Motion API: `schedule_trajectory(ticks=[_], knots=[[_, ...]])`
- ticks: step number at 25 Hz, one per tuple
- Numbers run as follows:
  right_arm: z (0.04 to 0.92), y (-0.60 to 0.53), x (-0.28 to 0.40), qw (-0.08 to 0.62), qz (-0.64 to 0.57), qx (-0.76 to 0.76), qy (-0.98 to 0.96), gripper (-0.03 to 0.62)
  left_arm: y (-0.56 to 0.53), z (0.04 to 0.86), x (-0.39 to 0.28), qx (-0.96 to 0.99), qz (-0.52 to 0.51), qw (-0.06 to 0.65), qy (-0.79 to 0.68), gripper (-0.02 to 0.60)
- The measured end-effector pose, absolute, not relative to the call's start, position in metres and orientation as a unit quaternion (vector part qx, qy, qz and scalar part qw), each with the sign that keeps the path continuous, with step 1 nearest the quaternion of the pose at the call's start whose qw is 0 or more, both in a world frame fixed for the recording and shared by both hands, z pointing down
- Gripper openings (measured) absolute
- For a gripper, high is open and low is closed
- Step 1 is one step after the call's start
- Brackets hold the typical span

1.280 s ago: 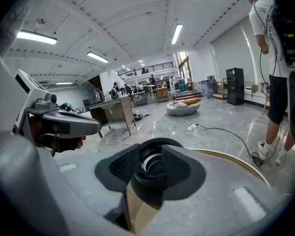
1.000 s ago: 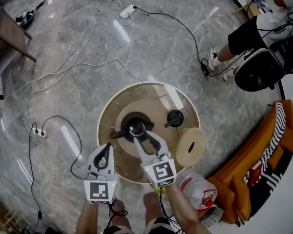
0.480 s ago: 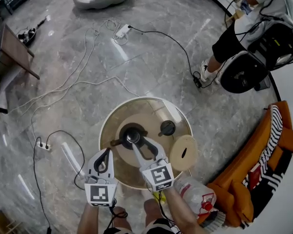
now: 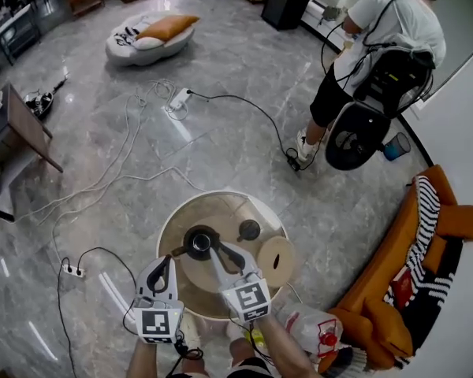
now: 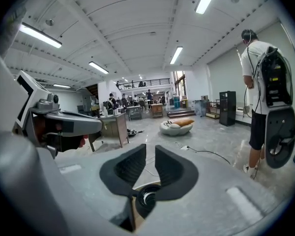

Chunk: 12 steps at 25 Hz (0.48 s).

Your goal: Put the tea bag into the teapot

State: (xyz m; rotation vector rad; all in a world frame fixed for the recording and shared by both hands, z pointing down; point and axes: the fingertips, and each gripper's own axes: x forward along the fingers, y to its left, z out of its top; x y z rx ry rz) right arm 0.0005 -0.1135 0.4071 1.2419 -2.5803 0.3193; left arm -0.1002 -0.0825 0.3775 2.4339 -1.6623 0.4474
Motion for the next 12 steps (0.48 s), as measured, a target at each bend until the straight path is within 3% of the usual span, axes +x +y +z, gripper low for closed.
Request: schedule_trajectory(ticks=[12], knots=[[0.296,-0.061,0.035,0.095,0.083,0.466,-0.876,0.001,-0.031,0.267,-0.084,0.829,0.129,0.041,-0.543,0.015]])
